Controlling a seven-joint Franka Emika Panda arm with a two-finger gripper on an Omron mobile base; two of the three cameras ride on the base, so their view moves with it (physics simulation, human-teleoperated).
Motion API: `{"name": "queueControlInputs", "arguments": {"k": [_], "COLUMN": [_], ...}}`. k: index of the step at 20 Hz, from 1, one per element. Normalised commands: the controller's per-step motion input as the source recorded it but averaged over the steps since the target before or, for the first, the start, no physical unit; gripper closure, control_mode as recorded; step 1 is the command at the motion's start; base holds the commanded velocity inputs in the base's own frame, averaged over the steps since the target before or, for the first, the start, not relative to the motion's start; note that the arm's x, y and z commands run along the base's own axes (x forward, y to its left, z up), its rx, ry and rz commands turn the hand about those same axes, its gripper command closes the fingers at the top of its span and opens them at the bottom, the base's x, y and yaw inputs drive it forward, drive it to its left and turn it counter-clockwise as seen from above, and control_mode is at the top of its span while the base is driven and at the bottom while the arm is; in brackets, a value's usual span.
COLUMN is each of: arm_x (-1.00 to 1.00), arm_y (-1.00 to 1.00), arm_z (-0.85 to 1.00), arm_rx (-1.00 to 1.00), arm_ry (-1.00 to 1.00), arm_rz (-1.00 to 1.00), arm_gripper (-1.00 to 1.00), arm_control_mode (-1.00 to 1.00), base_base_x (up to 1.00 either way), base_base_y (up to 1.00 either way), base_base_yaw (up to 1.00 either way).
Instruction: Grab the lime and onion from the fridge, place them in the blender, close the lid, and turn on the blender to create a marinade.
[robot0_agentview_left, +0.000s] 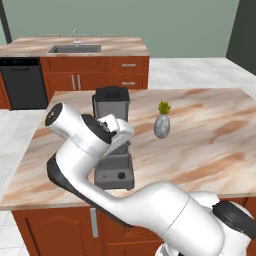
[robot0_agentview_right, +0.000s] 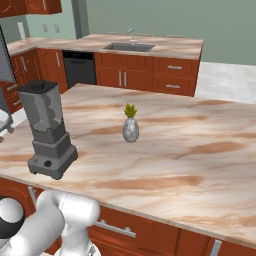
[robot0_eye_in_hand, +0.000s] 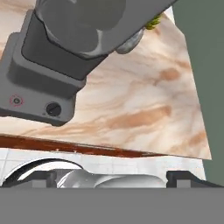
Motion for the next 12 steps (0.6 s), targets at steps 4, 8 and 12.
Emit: {"name": "queueControlInputs", "arguments": {"k": [4,8,12], "arm_x": [0.0,0.0,0.1], "arm_y": [0.06,0.02,0.0], "arm_z": [-0.43,-0.6,-0.6], "arm_rx": [0.2,0.21,0.25], "arm_ry": [0.01,0.0,-0.07], "arm_rz": [-0.39,-0.31,-0.12], "arm_gripper": [-1.0,-1.0,-1.0], "arm_control_mode": [-1.0,-1.0,-1.0], "base_base_x": [0.0,0.0,0.0], "base_base_y": [0.0,0.0,0.0], "base_base_yaw": [0.0,0.0,0.0]}}
